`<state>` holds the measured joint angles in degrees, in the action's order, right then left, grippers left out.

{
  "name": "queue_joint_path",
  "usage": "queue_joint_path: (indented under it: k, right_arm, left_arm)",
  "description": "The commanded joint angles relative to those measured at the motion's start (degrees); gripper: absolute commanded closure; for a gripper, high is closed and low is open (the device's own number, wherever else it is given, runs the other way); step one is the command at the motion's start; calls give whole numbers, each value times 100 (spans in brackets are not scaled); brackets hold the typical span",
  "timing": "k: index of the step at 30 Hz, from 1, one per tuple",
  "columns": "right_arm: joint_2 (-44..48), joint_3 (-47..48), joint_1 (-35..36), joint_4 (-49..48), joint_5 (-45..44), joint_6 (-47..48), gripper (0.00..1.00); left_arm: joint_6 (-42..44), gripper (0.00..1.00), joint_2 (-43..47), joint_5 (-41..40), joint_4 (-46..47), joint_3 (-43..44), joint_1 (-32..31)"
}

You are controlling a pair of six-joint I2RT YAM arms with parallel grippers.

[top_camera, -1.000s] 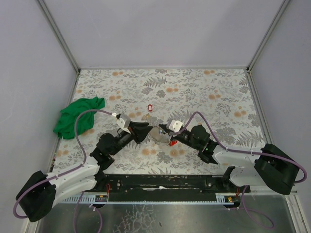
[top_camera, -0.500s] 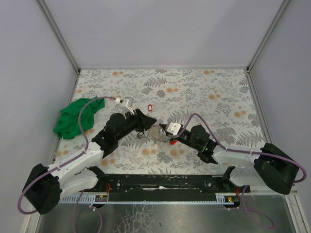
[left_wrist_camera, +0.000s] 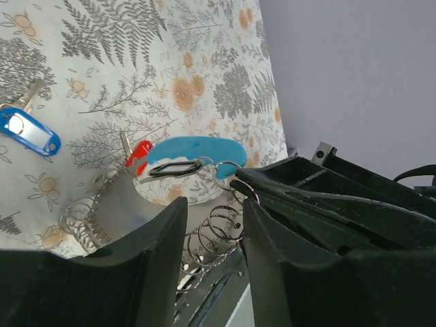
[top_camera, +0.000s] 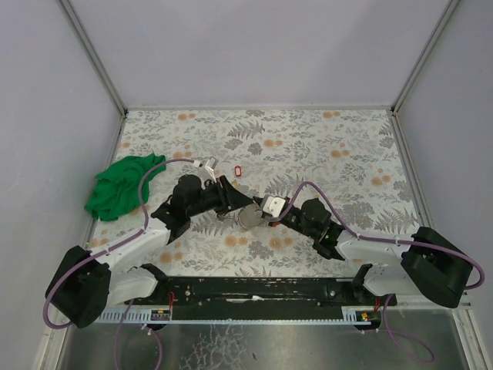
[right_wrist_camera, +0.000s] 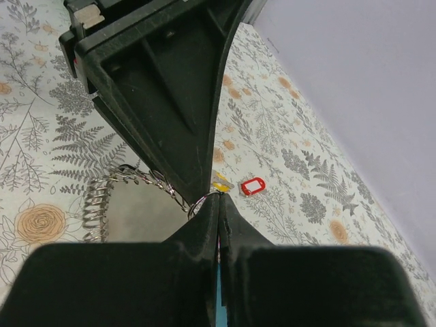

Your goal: Put the keys on the keyring

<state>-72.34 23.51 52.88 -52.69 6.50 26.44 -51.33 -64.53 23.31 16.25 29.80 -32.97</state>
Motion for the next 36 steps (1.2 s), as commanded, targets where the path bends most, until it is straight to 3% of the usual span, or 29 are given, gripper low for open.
queue_joint_path:
  k: [1, 9, 21, 25, 31, 36]
  right_arm:
    - [-22, 189, 86, -140, -161, 204, 100]
    - [-44, 198, 118, -95, -270, 282, 100]
    - [-11, 212, 120, -31, -547, 363, 100]
    - [21, 241, 122, -1, -757, 304, 100]
    - [36, 356, 122, 98, -1039, 61, 100]
    - [18, 452, 130, 96, -1298, -132, 100]
  left_arm:
    - [-323, 65, -180, 824, 751, 14, 26]
    - [-390, 87, -196, 980, 987, 0, 34]
    - [-226, 98, -69, 964, 777, 96, 54]
    - [-16, 97, 30, 801, 423, 153, 79]
    - [552, 72, 542, 168, -518, 360, 97]
    - [644, 68, 962, -100, -802, 302, 93]
